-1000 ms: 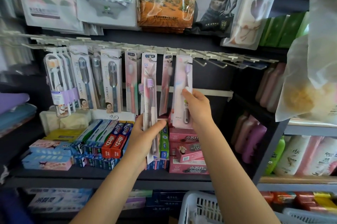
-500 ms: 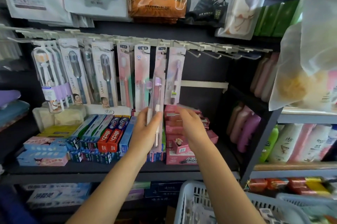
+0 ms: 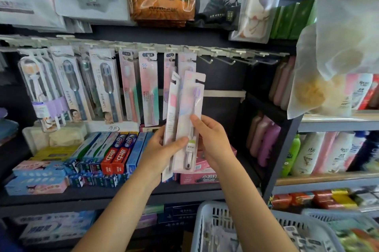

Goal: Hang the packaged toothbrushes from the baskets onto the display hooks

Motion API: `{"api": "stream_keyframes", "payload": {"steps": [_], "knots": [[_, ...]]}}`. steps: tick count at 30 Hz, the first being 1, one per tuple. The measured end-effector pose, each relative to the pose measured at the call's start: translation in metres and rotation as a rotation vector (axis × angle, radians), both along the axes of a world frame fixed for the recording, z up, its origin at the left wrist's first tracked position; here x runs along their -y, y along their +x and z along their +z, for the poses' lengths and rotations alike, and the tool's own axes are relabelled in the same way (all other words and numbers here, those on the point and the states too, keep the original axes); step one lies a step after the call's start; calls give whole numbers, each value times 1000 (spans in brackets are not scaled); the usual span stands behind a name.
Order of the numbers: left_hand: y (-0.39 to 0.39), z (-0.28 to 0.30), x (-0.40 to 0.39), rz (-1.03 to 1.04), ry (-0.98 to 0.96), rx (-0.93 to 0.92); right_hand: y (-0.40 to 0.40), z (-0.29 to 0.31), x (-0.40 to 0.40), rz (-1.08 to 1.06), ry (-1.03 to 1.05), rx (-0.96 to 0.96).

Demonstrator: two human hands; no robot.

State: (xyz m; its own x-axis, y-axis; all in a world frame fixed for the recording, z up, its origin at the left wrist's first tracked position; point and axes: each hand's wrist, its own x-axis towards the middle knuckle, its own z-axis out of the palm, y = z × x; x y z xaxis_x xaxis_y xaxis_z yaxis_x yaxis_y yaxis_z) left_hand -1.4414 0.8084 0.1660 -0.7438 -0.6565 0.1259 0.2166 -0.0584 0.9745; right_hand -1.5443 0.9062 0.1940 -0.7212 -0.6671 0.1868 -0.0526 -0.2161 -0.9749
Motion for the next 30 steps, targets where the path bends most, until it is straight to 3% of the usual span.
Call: {"api": "stream_keyframes", "payload": {"steps": [10,14,30], "knots": [[-26,8,-2,34,21,-72,-12,-1,-10,-97,152,-111],[-27,1,1,26,1,-44,-28,14,-18,-263,110,-147],[-28,2,3,28,5,-69,-31,39,-14,-341,-8,-276]]}}
